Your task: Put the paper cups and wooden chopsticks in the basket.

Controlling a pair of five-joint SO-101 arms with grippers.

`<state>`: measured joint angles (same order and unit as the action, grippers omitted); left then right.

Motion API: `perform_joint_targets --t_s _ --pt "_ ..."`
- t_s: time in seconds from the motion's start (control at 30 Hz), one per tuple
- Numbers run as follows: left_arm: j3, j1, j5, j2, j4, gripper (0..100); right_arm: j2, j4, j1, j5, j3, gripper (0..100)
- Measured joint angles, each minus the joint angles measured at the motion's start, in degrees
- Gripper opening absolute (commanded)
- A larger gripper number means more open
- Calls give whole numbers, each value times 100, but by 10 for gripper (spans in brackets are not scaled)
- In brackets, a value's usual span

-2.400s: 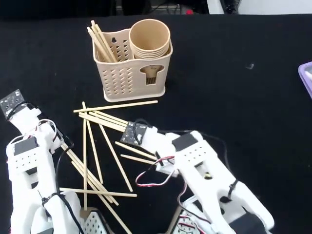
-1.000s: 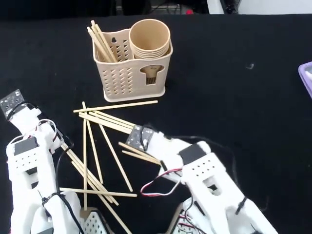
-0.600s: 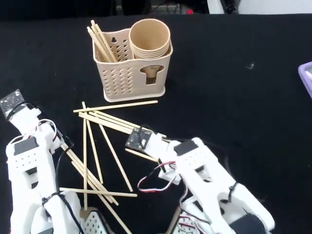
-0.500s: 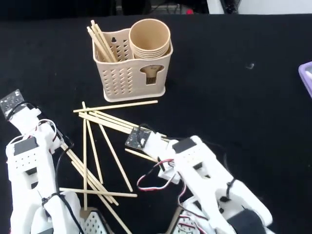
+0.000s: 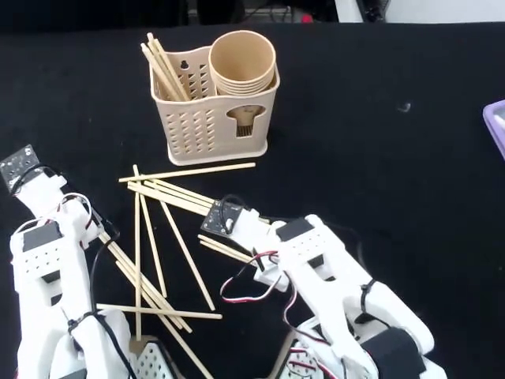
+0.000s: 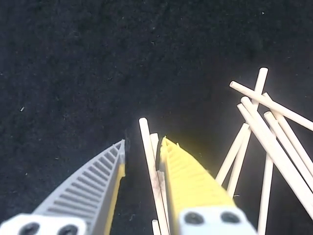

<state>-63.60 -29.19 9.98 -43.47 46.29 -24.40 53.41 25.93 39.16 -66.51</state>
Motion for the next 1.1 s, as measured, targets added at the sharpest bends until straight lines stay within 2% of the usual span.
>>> perform_joint_targets --t_s 0.1,0.3,0.4,0.57,0.7,1.0,1.1 --pt "0 0 0 0 0 123 -413 299 -97 0 123 10" --pt "0 0 0 0 0 123 -1996 1820 -149 0 1029 10" --pt "0 0 0 0 0 123 -2796 2259 -149 -35 1600 10" --pt "0 0 0 0 0 123 -3358 2215 -149 -958 3015 11" --pt "0 0 0 0 0 123 -3103 1204 70 -1679 3640 11" --pt "0 0 0 0 0 123 -1407 -2514 264 -3165 4158 11" --pt "0 0 0 0 0 123 -695 -3420 273 -3490 4598 11"
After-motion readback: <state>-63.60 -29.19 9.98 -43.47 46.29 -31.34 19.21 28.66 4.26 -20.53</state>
